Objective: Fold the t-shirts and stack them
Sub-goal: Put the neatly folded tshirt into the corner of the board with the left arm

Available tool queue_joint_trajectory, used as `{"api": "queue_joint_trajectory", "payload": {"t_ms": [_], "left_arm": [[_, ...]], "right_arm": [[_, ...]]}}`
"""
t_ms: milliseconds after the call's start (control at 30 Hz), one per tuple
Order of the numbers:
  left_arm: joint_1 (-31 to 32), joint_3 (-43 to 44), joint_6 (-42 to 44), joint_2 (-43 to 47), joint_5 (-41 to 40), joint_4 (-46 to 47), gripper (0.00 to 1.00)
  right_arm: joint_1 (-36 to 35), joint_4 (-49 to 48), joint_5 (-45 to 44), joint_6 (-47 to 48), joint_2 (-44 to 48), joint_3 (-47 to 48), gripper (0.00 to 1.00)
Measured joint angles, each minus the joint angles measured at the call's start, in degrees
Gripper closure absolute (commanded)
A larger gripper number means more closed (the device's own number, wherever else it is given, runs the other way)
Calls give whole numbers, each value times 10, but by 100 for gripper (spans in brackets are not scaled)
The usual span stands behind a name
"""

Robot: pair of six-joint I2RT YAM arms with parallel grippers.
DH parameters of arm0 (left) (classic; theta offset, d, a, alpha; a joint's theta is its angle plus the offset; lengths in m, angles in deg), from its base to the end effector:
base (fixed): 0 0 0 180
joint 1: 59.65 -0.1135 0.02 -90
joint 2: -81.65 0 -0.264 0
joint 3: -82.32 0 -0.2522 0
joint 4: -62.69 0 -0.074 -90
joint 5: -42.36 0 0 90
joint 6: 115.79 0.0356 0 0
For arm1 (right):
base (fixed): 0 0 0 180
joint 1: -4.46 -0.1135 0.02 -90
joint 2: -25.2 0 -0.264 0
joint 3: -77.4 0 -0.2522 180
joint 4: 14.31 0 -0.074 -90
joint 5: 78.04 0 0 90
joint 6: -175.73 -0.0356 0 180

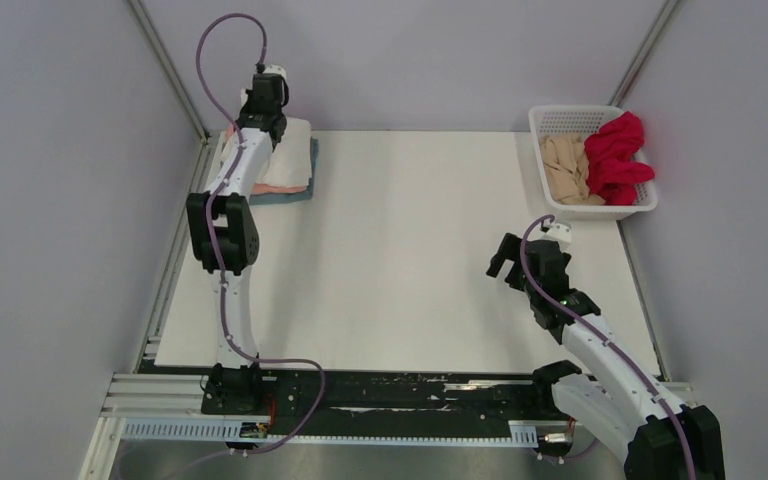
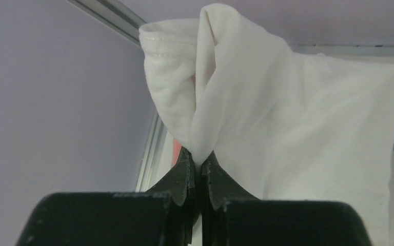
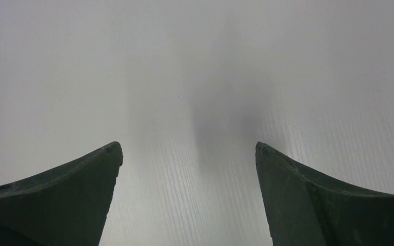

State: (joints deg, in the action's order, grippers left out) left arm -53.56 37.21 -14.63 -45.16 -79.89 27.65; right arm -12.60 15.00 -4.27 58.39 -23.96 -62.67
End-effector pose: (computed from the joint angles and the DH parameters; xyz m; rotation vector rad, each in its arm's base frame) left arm 0.5197 -0.0363 0.3131 -0.0504 2.0184 0.6281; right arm 0.1759 0.0436 0.2054 0.3491 2.1866 0.1106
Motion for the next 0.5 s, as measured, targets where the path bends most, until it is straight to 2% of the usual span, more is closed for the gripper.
{"api": "queue_joint_trajectory", "payload": {"t_ms": [200, 233, 267, 300, 367, 433, 500], "left_arm": [[-46, 43, -17, -75, 44, -26, 91], [-52, 45, -19, -80, 49, -29, 85], [-57, 45, -21, -82, 53, -30, 78], [-62, 46, -22, -82, 57, -31, 49], [-70, 47, -23, -83, 65, -31, 7], [-74, 49, -26, -83, 68, -30, 1], [-75, 51, -36, -83, 64, -29, 0]], "right_arm": [[0, 0, -10, 0, 0, 0, 0], [0, 0, -12, 0, 0, 0, 0], [0, 0, -14, 0, 0, 0, 0], [0, 0, -16, 0, 0, 0, 0], [0, 0, -18, 0, 0, 0, 0], [0, 0, -19, 0, 0, 0, 0], [0, 0, -20, 0, 0, 0, 0]]}}
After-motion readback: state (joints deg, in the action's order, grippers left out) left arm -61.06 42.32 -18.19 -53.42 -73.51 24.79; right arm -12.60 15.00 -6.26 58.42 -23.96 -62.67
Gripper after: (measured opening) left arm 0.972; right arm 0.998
